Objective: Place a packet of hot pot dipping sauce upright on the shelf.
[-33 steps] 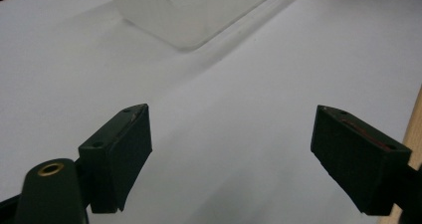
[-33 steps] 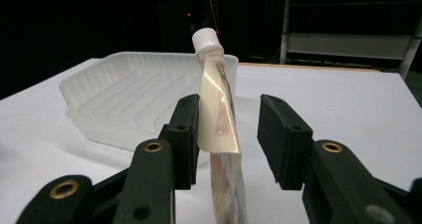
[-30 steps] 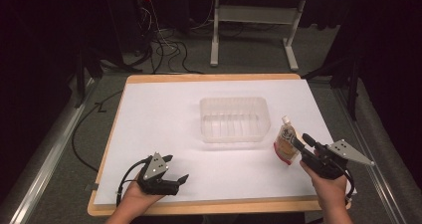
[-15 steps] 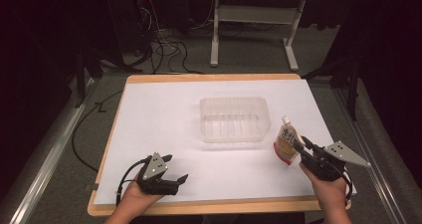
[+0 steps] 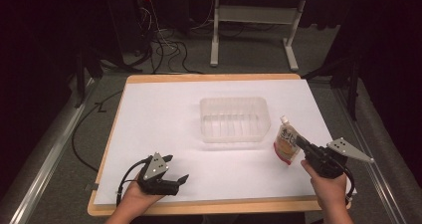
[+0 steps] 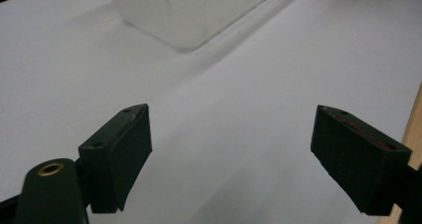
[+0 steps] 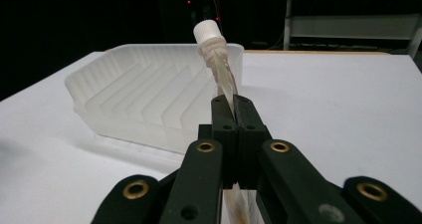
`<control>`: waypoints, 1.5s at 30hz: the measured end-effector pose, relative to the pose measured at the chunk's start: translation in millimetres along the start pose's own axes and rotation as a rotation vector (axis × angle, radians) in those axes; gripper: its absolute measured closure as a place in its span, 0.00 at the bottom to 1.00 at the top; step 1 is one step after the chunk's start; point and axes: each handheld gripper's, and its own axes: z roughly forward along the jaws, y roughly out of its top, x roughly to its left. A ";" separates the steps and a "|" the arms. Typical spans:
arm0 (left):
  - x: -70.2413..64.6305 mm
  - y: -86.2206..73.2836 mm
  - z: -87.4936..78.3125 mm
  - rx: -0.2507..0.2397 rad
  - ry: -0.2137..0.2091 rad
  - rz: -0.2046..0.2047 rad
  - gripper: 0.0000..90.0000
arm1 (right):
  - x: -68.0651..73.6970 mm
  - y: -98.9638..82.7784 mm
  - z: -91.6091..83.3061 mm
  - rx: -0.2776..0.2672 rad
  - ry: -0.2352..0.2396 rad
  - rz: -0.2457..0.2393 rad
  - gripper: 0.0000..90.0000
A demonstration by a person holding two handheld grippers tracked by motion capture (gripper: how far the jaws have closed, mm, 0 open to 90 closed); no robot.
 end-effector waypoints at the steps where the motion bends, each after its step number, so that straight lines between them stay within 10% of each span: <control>1: 0.0 0.0 0.0 0.000 0.000 0.000 0.19 | -0.3 -0.1 -0.3 -0.001 0.005 0.011 1.00; 21: 1.2 0.2 -0.9 -0.010 0.004 -0.004 0.19 | 14.8 16.1 -12.9 -0.085 0.128 0.146 1.00; 34: 2.5 0.8 -3.1 -0.029 0.017 -0.013 0.19 | 37.4 36.0 -0.8 -0.123 0.189 0.138 1.00; 45: 3.2 1.5 -7.2 -0.050 0.031 -0.018 0.19 | 58.0 52.4 29.6 -0.108 0.152 0.081 1.00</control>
